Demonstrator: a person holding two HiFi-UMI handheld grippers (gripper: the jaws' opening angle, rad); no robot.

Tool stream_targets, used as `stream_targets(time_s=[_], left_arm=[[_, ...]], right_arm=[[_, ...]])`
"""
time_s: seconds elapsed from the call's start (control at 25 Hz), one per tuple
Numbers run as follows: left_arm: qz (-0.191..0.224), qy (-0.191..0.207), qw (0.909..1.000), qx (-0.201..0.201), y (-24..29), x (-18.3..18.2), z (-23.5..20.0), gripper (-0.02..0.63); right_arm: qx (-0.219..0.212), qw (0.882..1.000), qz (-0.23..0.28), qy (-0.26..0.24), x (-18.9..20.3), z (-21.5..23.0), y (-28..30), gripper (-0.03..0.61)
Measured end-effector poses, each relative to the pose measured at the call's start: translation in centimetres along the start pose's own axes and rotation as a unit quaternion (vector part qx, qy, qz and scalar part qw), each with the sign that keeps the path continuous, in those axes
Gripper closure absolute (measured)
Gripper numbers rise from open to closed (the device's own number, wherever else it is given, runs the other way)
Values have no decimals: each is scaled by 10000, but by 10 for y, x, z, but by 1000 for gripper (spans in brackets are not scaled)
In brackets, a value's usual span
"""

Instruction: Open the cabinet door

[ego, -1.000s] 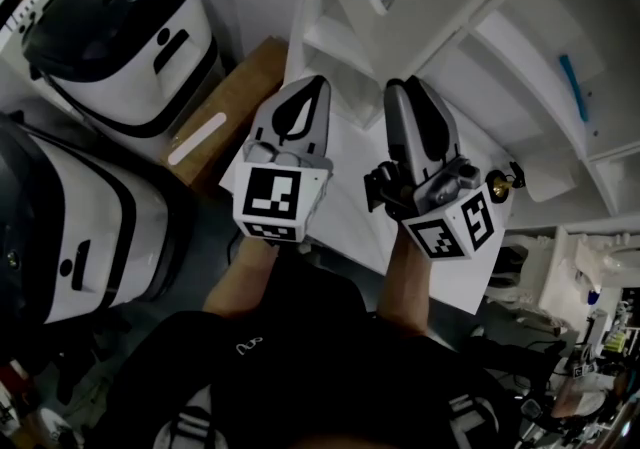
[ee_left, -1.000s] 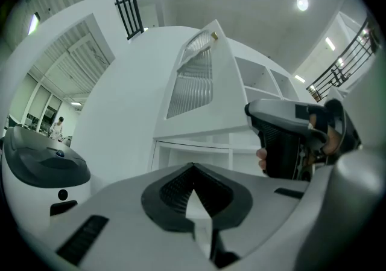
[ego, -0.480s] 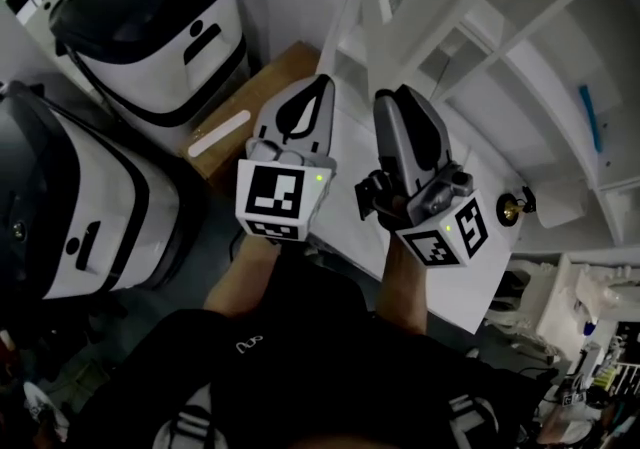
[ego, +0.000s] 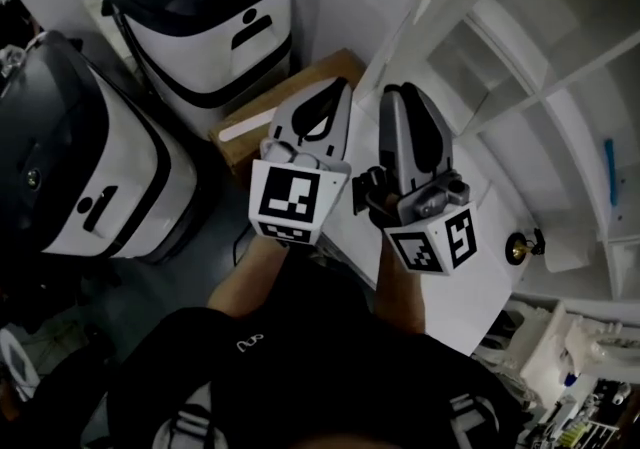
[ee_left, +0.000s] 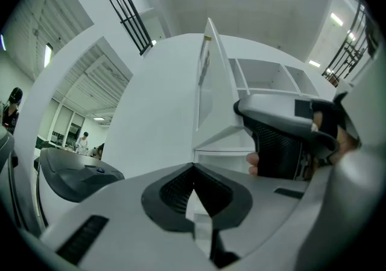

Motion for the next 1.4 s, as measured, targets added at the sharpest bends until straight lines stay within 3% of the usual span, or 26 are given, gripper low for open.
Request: stream_targets(time_s=[0.48, 0.64, 0.8, 0.84, 1.4], left_arm=[[141, 135, 9983, -553, -14, -13, -39, 603], [246, 122, 9967, -769, -22, -21, -54, 603], [335, 173, 9950, -922, -28, -28, -63, 603], [328, 180, 9949, -937, -29, -28, -63, 603], [8, 226, 9974, -685, -14, -11, -39, 603]], right_arm=[[-330, 9991, -253, 114, 33, -18, 46, 523], [-426, 9984, -376, -53, 44, -23, 63, 525], [-292, 9986, -442, -53, 51, -20, 71, 525], [-202, 9987, -466, -85, 53, -17, 71, 560], [73, 9980, -618, -80, 56, 7, 42, 560]])
Point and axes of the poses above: the fingertips, and each gripper's own axes: y forward along the fingers, z to its right, x out of its underside, the point moved 7 cm from there along -y, backward along the fingers, and after that the axes turned 7 degrees about z, right-handed, at the moved point
